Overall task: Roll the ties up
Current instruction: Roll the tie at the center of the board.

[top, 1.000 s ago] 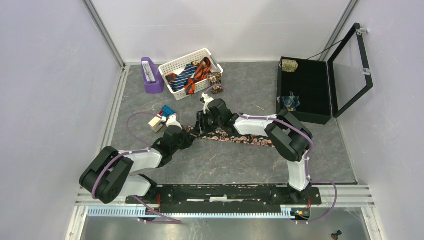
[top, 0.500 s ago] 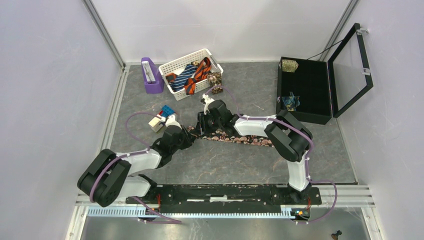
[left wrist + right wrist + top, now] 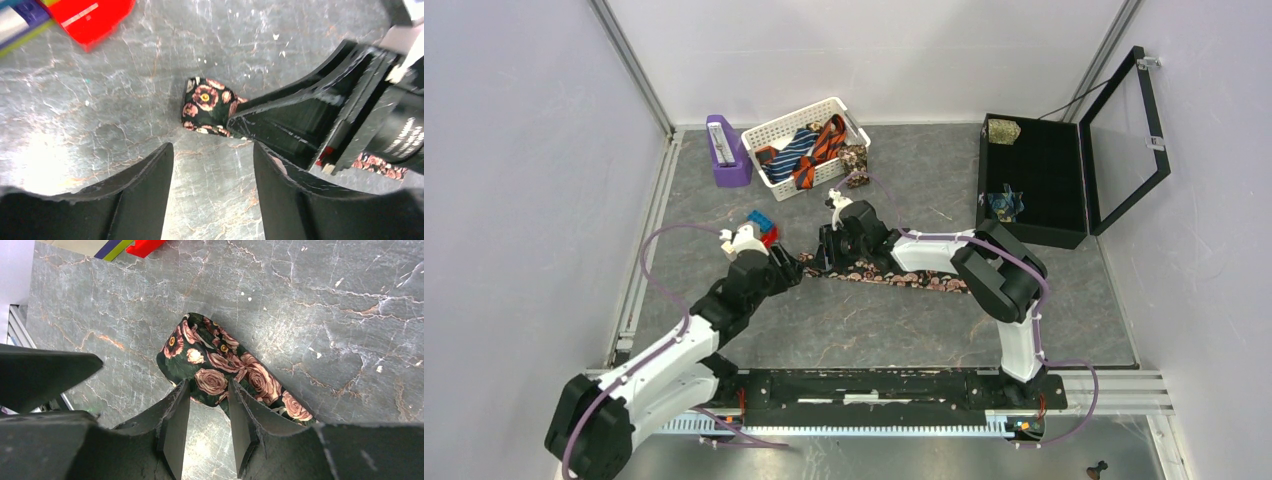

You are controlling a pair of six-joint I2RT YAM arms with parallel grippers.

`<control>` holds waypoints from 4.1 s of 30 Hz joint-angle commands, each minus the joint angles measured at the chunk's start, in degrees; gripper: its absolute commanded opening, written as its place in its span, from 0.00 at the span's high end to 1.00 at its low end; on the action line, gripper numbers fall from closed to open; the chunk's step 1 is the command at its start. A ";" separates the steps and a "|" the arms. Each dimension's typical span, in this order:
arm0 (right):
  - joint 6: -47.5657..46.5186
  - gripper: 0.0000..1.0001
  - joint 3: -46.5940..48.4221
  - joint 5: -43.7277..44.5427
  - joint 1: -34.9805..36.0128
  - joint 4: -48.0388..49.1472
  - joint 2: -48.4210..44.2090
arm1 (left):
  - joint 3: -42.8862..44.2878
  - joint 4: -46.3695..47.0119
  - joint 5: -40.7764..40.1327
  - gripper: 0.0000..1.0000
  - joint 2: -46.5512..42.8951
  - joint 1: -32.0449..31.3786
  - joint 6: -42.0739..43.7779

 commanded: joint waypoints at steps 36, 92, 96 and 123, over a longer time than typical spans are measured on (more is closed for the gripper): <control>-1.08 0.63 0.13 0.38 0.42 1.26 2.47 | -0.91 35.63 36.68 0.39 30.43 18.67 6.62; 4.12 0.71 -4.18 -3.71 0.59 10.12 -3.73 | 1.59 14.98 11.25 0.98 16.14 8.50 14.04; 5.03 0.72 -3.46 -4.49 1.02 11.06 -1.99 | 2.69 13.41 7.75 0.98 16.52 6.54 14.31; 7.44 0.70 0.30 -10.04 2.48 19.45 5.81 | 8.64 2.20 -6.60 0.98 14.34 -0.93 19.88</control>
